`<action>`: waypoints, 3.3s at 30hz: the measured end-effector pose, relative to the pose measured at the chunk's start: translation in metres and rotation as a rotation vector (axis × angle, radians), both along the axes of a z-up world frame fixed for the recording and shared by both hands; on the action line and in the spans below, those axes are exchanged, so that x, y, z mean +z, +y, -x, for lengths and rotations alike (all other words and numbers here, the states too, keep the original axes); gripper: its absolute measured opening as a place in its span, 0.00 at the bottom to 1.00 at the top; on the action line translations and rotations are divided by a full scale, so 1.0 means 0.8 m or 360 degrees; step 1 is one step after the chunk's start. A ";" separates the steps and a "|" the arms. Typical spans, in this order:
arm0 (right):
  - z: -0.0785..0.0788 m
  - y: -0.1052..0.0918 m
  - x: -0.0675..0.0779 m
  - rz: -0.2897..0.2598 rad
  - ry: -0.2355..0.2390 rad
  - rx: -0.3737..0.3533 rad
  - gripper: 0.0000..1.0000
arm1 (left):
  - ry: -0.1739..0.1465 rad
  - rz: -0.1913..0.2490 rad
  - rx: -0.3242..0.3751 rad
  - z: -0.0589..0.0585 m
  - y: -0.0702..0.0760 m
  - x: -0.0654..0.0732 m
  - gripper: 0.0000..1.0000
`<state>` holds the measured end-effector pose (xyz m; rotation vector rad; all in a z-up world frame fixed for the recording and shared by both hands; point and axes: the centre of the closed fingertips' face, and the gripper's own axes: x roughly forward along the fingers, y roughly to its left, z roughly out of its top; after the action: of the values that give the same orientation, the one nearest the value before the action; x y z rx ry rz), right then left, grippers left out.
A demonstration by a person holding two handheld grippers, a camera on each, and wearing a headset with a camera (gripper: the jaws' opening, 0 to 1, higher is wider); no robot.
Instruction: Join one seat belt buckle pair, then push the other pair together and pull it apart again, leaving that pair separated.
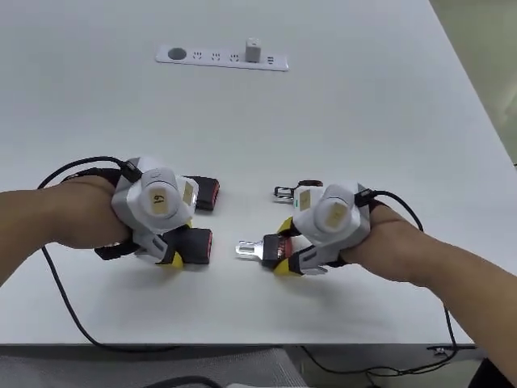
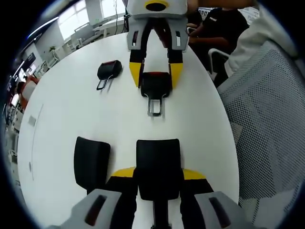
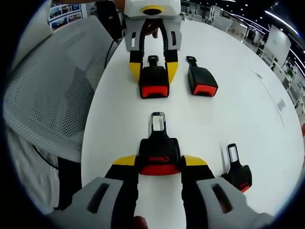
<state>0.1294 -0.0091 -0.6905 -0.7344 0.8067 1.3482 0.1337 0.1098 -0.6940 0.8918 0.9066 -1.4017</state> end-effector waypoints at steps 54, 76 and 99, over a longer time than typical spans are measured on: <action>-0.004 0.056 0.004 -0.0087 -0.0024 0.0020 0.32 | 0.0003 0.0041 0.0034 -0.001 -0.009 0.002 0.34; -0.008 0.069 0.005 -0.0101 -0.0027 0.0009 0.30 | 0.0011 0.0108 0.0048 -0.003 -0.011 0.003 0.34; -0.008 0.085 -0.001 -0.0089 -0.0013 -0.0022 0.31 | -0.0003 0.0095 0.0052 -0.004 -0.009 0.004 0.34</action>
<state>0.1358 0.0588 -0.6911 -0.6891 0.7636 1.3492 0.1366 0.1022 -0.6908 0.8301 0.8699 -1.3924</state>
